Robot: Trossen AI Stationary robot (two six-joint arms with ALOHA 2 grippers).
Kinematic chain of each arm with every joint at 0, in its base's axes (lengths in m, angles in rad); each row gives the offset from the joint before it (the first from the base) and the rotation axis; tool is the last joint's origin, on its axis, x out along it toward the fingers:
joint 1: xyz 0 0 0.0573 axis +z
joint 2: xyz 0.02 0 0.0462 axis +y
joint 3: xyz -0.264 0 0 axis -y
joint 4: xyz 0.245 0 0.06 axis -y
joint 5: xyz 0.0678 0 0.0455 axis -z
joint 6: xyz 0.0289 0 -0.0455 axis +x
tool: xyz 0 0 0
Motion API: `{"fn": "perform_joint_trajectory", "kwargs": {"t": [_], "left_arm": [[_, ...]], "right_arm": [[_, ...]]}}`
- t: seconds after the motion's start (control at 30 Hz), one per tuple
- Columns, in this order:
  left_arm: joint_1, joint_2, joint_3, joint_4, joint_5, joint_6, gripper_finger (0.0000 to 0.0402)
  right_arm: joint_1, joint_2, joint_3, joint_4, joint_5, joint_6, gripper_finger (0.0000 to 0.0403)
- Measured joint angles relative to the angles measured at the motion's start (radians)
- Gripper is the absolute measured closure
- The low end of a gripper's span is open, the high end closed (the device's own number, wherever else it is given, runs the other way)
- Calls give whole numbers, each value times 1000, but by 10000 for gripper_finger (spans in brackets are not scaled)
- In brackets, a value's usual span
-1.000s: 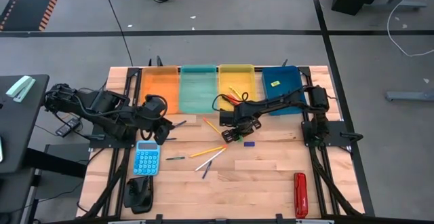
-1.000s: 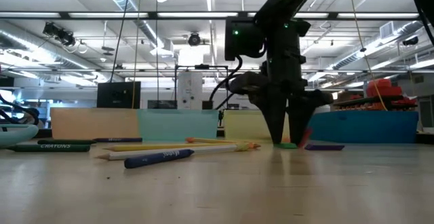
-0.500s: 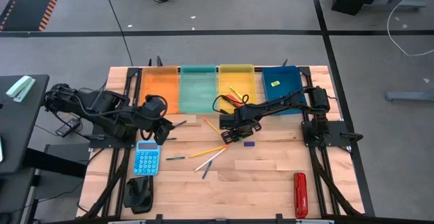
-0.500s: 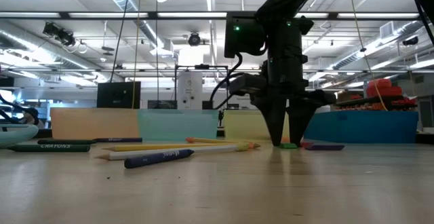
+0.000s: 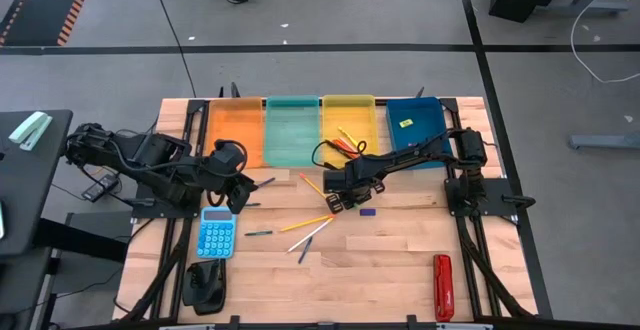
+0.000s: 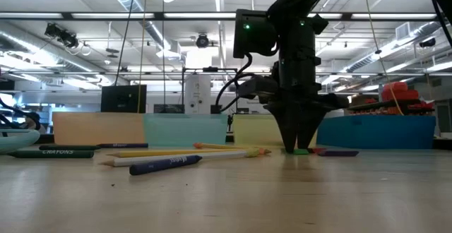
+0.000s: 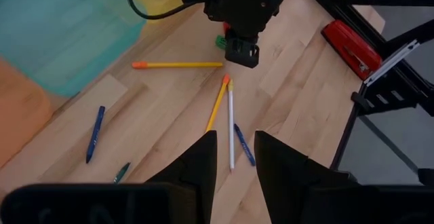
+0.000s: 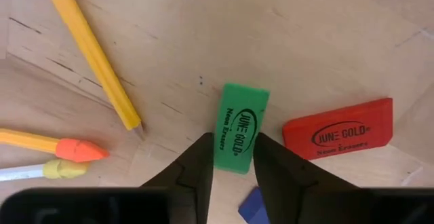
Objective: Sort crayons/erasers/pens/pencils in bins
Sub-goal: Put the green eraser into the blue bin
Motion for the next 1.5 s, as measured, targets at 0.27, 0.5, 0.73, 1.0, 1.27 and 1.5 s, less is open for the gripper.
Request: {"fn": "perform_joint_trajectory", "kwargs": {"t": [0.27,0.5,0.73,1.0,1.27,1.5], "left_arm": [[0,0,0,0,0,7,294],[0,0,0,0,-1,10,294],[0,0,0,0,-1,10,294],[0,0,0,0,-12,-1,294],[0,0,0,28,-12,-33,294],[1,0,0,70,-44,-28,294]], "right_arm": [[-2,-28,-4,3,15,-93,308],[-27,-178,-2,-146,32,-198,310],[-101,-339,0,-361,191,-210,310],[-299,-450,-93,-467,291,-206,311],[-480,-526,-282,-391,235,-255,308],[-497,-580,-341,-317,230,-246,275]]}}
